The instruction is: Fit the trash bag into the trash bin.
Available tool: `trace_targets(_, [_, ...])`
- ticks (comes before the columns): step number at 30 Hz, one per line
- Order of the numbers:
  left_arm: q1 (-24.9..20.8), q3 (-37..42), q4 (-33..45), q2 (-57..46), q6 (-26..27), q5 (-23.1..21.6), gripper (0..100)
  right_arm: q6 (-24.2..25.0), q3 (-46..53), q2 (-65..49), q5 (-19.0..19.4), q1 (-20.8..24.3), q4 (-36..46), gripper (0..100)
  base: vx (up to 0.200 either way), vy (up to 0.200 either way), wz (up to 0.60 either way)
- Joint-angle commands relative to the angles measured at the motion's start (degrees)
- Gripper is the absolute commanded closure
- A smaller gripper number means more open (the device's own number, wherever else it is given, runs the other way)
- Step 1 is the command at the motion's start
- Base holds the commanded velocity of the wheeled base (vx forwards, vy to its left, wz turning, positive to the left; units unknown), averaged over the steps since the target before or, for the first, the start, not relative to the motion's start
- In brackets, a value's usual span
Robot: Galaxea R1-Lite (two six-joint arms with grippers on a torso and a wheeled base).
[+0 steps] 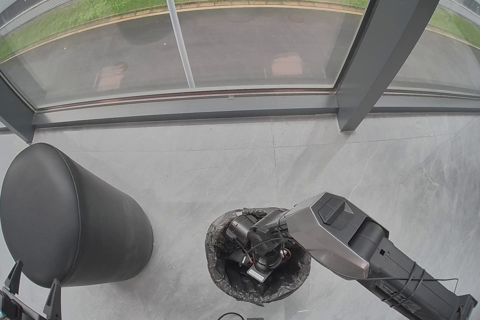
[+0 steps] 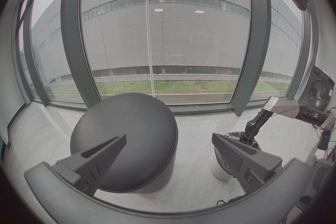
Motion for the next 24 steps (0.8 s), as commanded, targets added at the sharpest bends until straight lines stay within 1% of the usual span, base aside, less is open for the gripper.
trace_targets(1, [0.0,1.0,-0.1,-0.9,0.0,0.0,0,-0.5,0.0,0.6,-1.0,-0.5,-0.1,100,0.000,0.000,0.00])
trace_targets(3, [0.0,1.0,0.0,-0.8,0.0,0.0,0,-1.9,0.0,0.5,-2.0,-0.9,-0.2,100,0.000,0.000,0.00])
trace_targets(5, [0.0,1.0,-0.1,-0.9,0.0,0.0,0,-1.9,0.0,0.6,-2.1,-1.0,-0.3,100,0.000,0.000,0.00])
trace_targets(6, [0.0,1.0,-0.1,-0.9,0.0,0.0,0,-3.5,0.0,0.9,-4.1,-1.4,-2.2,100,0.000,0.000,0.00])
trace_targets(8, [0.0,1.0,0.0,-0.9,0.0,0.0,0,-4.0,0.0,1.2,-4.8,-1.4,-4.1,100,0.000,0.000,0.00])
trace_targets(9, [0.0,1.0,-0.1,-0.9,0.0,0.0,0,-4.5,0.0,1.7,-5.4,-1.4,-7.3,100,0.000,0.000,0.00])
trace_targets(11, [0.0,1.0,0.0,-0.8,0.0,0.0,0,-5.3,0.0,2.0,-5.6,-1.4,-9.2,100,0.000,0.000,0.00])
trace_targets(18, [0.0,1.0,0.0,-0.9,0.0,0.0,0,-6.9,0.0,2.0,-6.6,-1.3,-11.3,100,0.000,0.000,0.00])
trace_targets(21, [0.0,1.0,-0.1,-0.9,0.0,0.0,0,-9.7,0.0,2.0,-6.8,-1.4,-13.7,100,0.000,0.000,0.00])
trace_targets(24, [0.0,1.0,0.0,-0.8,0.0,0.0,0,-11.3,0.0,2.0,-7.4,-1.5,-15.2,100,0.000,0.000,0.00])
